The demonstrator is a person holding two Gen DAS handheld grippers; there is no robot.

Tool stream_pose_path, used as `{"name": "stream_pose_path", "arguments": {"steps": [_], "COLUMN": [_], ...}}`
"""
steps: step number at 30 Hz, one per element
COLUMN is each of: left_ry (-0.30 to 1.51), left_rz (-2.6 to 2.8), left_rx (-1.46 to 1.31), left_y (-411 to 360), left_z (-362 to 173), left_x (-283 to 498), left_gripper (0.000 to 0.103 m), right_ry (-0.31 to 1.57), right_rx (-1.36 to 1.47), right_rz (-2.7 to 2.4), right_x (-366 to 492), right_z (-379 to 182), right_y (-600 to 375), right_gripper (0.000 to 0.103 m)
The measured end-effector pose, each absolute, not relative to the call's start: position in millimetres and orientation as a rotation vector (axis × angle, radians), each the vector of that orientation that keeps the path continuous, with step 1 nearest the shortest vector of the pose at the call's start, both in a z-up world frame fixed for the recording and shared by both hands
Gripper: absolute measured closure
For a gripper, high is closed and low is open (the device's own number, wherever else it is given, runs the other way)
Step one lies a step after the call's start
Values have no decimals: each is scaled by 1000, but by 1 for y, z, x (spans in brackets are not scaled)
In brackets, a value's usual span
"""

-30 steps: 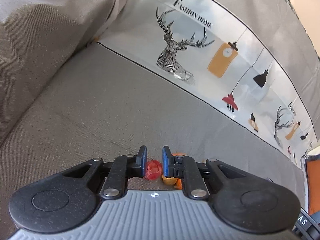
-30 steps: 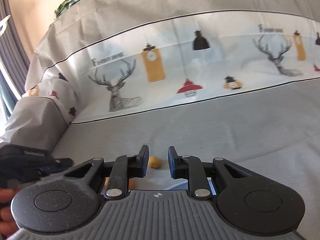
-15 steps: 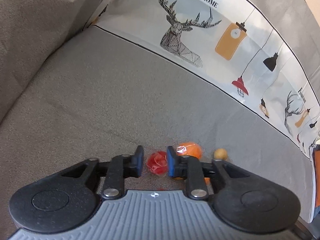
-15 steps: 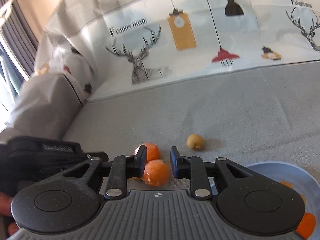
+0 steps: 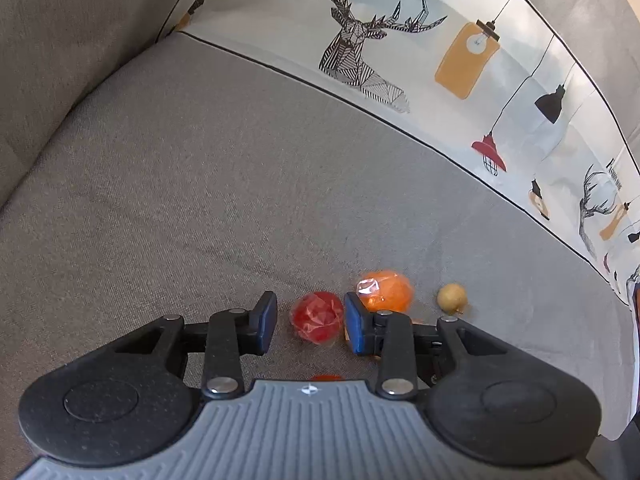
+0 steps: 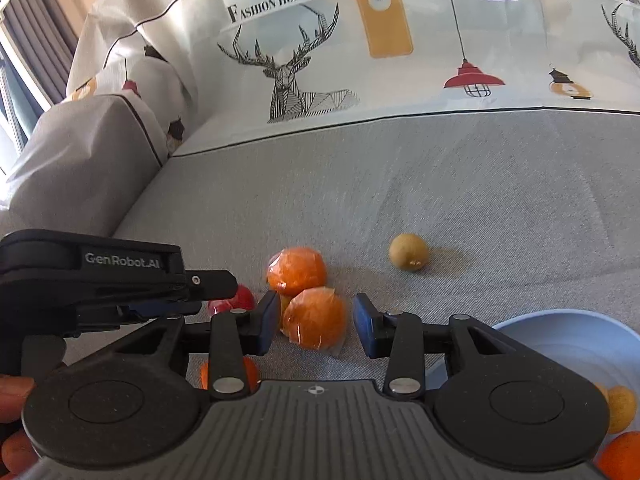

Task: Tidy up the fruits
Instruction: 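Move both grippers back toward the remaining fruit pile, then grasp a red wrapped fruit with the left gripper while the right gripper grasps a wrapped tangerine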

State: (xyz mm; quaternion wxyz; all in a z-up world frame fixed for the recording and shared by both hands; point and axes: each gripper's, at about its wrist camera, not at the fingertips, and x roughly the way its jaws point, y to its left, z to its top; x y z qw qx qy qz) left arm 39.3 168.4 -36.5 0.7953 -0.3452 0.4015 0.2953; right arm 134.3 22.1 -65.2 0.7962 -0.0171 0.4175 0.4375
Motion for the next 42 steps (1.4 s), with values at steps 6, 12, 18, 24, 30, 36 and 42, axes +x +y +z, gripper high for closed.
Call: {"name": "stream_pose_path", "arguments": {"steps": [6, 12, 18, 24, 30, 36, 42], "left_ry": [868, 872, 872, 874, 880, 886, 896], "left_rz": [627, 623, 618, 616, 618, 618, 621], "left_rx": [-714, -715, -714, -711, -707, -700, -691], "left_y": [164, 164, 164, 163, 162, 162, 161], "left_z": [-36, -36, -35, -35, -36, -38, -39], "left_x": [42, 41, 42, 42, 43, 44, 47], "left_gripper": [63, 63, 63, 63, 63, 63, 63], "right_ry": [909, 908, 909, 910, 912, 913, 900], "right_rx": [-54, -63, -71, -80, -88, -99, -112], "right_rz": [934, 932, 927, 927, 930, 937, 942], "right_x": [132, 131, 131, 130, 130, 129, 127], "right_z": [-70, -71, -71, -72, -72, -73, -71], "right_y": [26, 26, 27, 29, 30, 31, 32], "right_gripper": [61, 61, 61, 61, 61, 64, 65]}}
